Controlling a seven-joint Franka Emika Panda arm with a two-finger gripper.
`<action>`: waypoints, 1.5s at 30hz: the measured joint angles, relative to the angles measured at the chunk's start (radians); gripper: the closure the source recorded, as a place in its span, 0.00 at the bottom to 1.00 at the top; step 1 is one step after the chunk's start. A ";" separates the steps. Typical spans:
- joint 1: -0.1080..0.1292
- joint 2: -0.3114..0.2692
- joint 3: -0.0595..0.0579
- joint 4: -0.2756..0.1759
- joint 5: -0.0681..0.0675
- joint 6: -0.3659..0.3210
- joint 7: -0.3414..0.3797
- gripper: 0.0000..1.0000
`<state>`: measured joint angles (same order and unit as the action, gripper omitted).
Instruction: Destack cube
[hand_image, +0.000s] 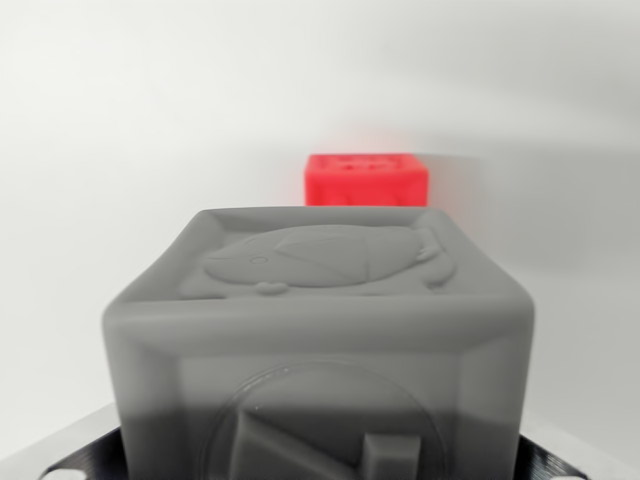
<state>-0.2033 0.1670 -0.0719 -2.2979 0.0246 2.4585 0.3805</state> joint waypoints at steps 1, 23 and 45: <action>0.003 -0.001 0.000 -0.003 0.000 0.002 0.005 1.00; 0.067 -0.014 0.009 -0.054 -0.003 0.040 0.098 1.00; 0.131 -0.018 0.021 -0.093 -0.006 0.076 0.195 1.00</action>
<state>-0.0718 0.1489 -0.0513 -2.3907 0.0183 2.5340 0.5754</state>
